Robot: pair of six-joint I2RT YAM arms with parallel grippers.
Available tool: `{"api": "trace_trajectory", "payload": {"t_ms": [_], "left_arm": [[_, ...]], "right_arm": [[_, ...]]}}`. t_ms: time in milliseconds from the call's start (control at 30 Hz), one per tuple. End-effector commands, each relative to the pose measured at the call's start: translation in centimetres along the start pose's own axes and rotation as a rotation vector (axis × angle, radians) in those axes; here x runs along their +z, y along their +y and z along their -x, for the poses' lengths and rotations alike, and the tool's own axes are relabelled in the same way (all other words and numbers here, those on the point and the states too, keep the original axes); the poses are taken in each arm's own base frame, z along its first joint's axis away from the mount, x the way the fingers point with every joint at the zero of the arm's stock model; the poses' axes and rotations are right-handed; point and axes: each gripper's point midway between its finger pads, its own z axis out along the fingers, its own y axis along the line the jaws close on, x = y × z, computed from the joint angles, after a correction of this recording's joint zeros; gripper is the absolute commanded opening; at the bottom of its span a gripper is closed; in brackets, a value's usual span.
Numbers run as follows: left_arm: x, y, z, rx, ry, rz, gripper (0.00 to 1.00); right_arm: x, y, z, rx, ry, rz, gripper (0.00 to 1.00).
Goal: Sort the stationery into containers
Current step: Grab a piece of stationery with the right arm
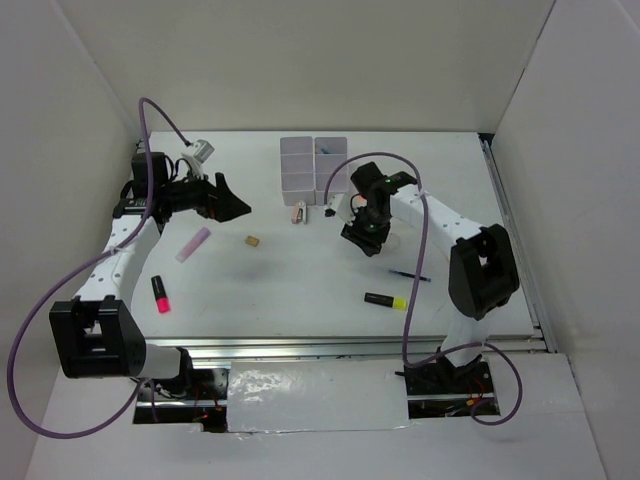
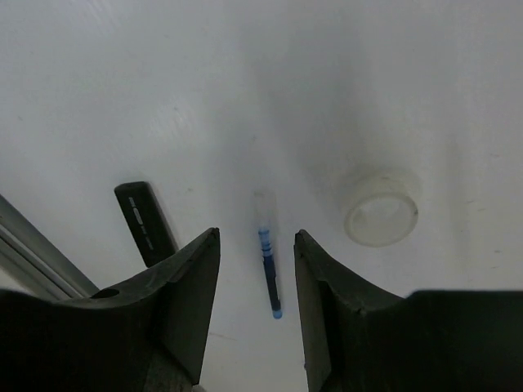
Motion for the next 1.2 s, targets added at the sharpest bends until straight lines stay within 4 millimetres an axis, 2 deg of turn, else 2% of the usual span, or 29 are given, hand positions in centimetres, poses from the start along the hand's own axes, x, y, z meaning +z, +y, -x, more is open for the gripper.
{"api": "trace_trajectory", "payload": {"t_ms": [0,200,500,733,967,1167], "left_arm": [[-0.6,-1.3,0.3,0.056,-0.014,-0.043,0.99],[-0.2,-1.0,-0.3,0.036,0.013,-0.066,0.99],[0.3,-0.3,-1.2,0.022,0.025,-0.062,0.99],[0.4,0.0,-1.4,0.019,0.031,-0.056,0.99],[0.5,0.2,-1.7,0.009,0.038,-0.053,0.99],[0.5,0.1,-1.7,0.009,0.039,-0.053,0.99]], "right_arm": [[0.6,-0.7,-1.5,-0.023,0.114,-0.005,0.48],[3.2,-0.8,-3.3,-0.049,0.254,0.018,0.47],[4.7,-1.1,-5.1,-0.053,0.379,0.007,0.47],[5.7,-0.2,-6.6,-0.072,0.435,0.02,0.47],[6.3,0.3,-6.2,-0.066,0.436,0.034,0.47],[6.9,0.6,-6.8,-0.071,0.461,0.034,0.48]]}}
